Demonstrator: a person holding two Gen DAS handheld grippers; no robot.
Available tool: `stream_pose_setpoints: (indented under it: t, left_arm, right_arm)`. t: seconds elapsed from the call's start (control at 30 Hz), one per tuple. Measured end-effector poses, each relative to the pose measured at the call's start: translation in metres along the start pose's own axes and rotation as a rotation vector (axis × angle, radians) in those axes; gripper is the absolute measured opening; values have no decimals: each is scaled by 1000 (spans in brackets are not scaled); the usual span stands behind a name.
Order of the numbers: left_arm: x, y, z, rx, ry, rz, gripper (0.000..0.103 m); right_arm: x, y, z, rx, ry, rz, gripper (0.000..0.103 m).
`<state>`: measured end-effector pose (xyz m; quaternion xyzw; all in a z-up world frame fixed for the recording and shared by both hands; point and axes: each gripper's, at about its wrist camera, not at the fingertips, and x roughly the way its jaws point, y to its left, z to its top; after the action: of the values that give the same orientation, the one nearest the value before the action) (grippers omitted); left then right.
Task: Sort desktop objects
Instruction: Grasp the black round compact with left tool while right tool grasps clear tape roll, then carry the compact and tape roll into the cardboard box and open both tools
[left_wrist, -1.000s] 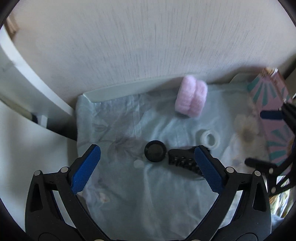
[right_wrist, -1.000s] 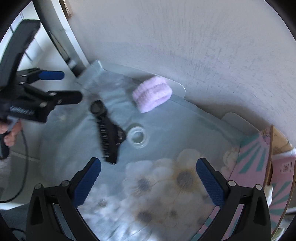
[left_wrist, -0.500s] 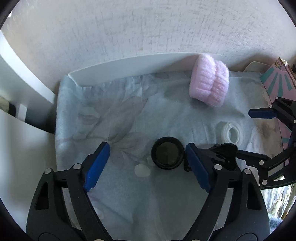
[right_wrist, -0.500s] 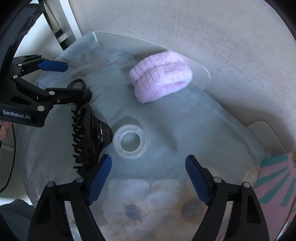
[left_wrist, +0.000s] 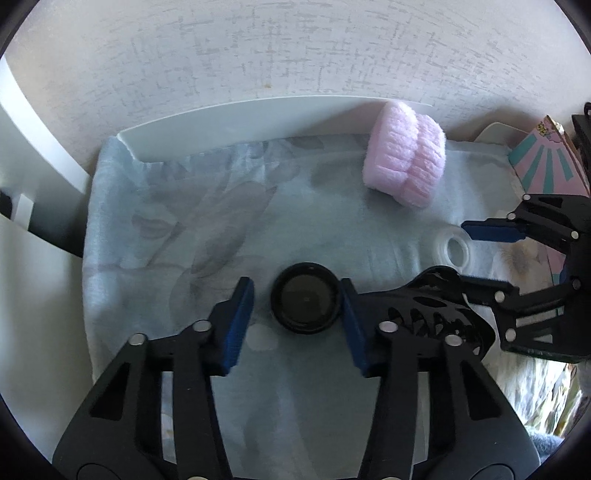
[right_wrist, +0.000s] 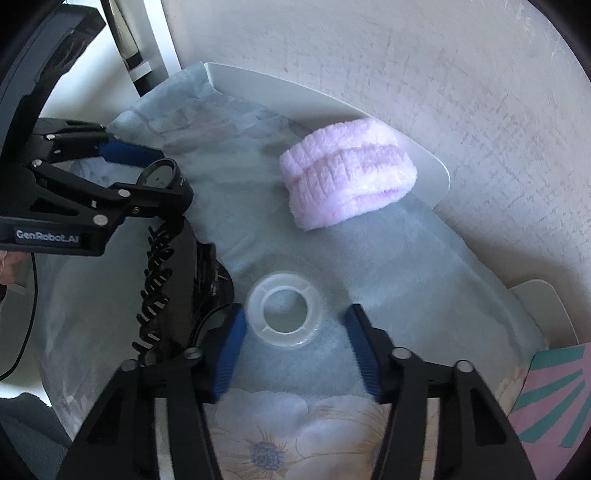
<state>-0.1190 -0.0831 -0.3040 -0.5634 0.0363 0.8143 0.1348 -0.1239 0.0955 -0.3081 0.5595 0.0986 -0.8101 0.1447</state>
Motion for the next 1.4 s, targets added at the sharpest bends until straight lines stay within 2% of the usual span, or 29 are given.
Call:
stream_pose_setpoints:
  t: [0.07,0.67,0.93,1.0,1.07,1.23,1.4]
  left_arm:
    - [0,-1,0,1,0,-9,34]
    - [-28,0,1,-10,-19,2,33]
    - [-71,-17,19,12,-61,-8,33]
    - [-83,-31,32,21,-73,-8,33]
    - [-104,-29,36,32,-89,-14,33]
    - [-132,-51,53,69,-131,-31,33]
    - [-156,-77,67,87,-158,-63,33]
  right_arm:
    - [0,0,0,-5,-2,1,40]
    - [-13,-8,8,25,-19,5,40]
    - [-51,-20,15,114,-68,67,40]
    - [-69,-16,14,133,-87,63,40]
    - [-84,-14,10,150,-104,52,40]
    - [-120,-42,-4,234,-156,43,40]
    - [-142,-46,-3,276,-208,-6,40]
